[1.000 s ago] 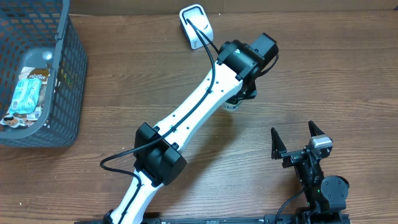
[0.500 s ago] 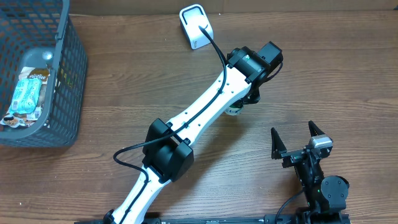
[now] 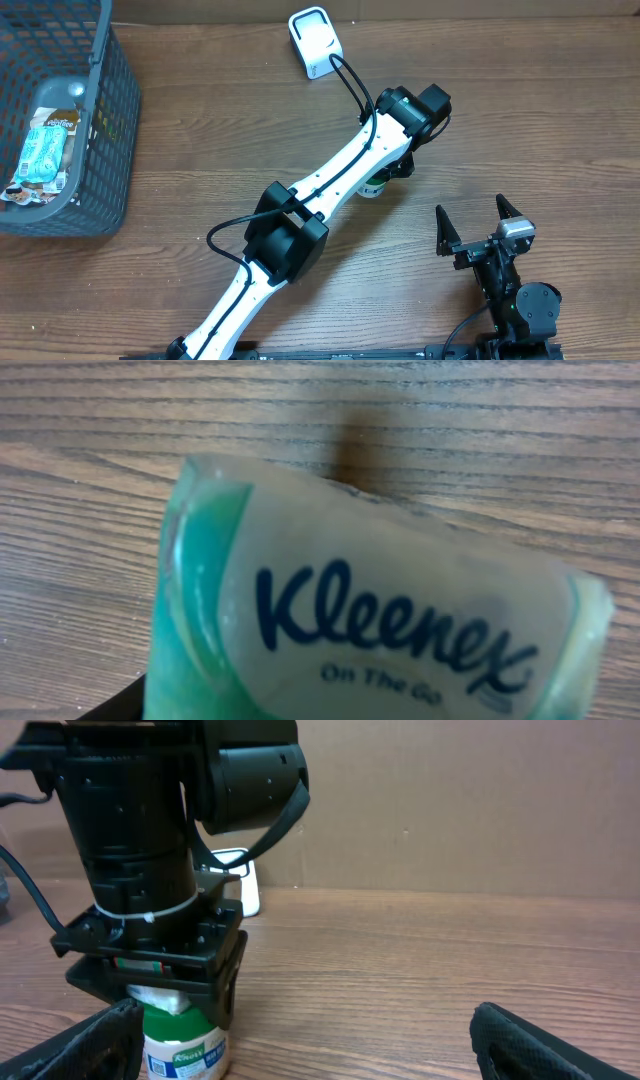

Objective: Scan the item barcode

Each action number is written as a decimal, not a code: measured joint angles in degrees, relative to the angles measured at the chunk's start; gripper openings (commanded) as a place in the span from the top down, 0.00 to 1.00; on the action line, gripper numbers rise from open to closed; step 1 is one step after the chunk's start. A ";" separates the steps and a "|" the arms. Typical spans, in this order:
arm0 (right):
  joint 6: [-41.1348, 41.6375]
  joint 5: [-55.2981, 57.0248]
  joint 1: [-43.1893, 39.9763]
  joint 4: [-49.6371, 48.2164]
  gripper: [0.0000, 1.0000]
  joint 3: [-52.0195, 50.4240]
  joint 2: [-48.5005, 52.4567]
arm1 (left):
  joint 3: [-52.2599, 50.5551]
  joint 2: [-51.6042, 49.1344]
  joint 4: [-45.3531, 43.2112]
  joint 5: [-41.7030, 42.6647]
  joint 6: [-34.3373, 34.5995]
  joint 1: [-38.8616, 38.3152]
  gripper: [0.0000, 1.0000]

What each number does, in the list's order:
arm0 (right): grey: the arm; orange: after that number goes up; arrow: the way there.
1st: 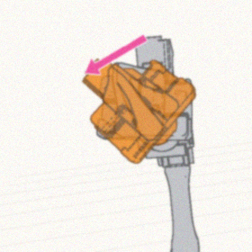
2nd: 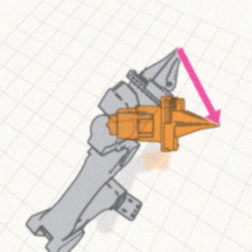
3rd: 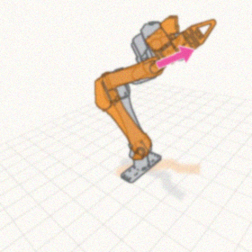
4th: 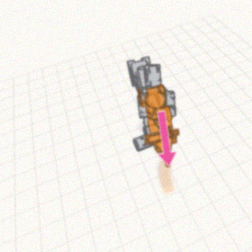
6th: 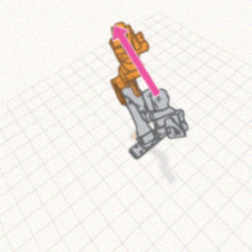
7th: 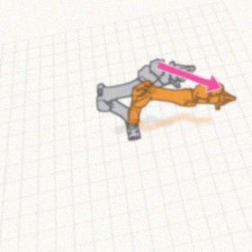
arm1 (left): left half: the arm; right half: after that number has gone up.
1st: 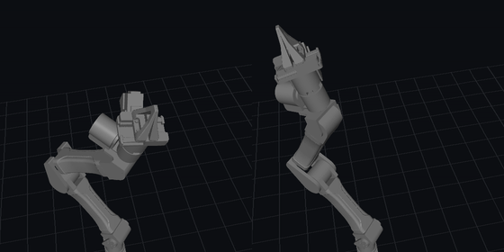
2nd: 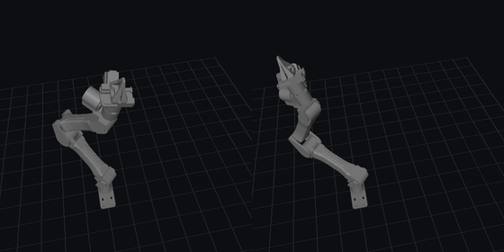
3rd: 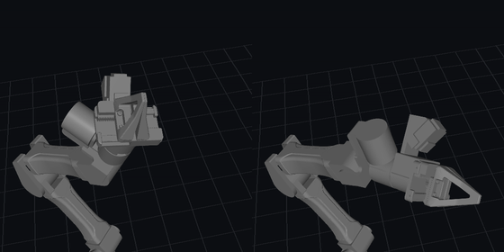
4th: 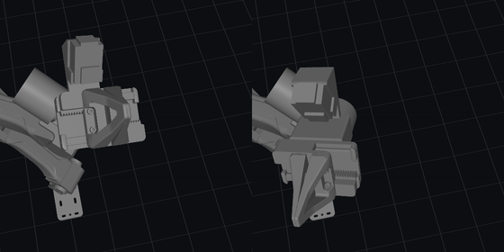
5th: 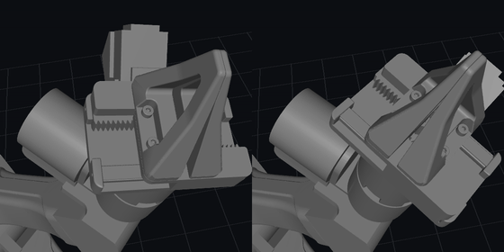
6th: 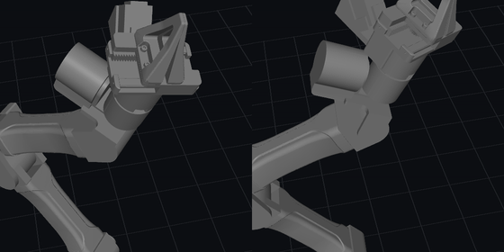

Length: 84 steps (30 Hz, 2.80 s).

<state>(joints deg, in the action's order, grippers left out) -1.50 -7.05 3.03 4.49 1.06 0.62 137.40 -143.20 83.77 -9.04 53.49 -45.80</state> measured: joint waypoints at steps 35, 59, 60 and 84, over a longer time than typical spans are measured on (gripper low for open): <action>0.00 0.00 0.00 0.02 0.00 0.00 0.00 | 7.06 0.15 6.64 7.61 -10.32 2.95 0.00; 0.00 -0.02 0.00 0.02 0.00 0.00 0.00 | 7.52 0.15 7.06 11.04 -24.15 6.03 0.44; 0.00 -0.02 0.00 0.02 0.00 0.00 0.00 | 7.52 0.15 7.08 11.02 -24.15 6.03 0.44; 0.00 0.00 0.02 0.02 0.00 0.00 0.00 | 7.52 0.15 8.04 12.57 -24.79 6.03 0.35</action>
<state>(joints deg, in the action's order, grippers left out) -1.50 -7.05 3.05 4.51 1.06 0.62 144.92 -143.04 91.81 3.53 28.71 -39.77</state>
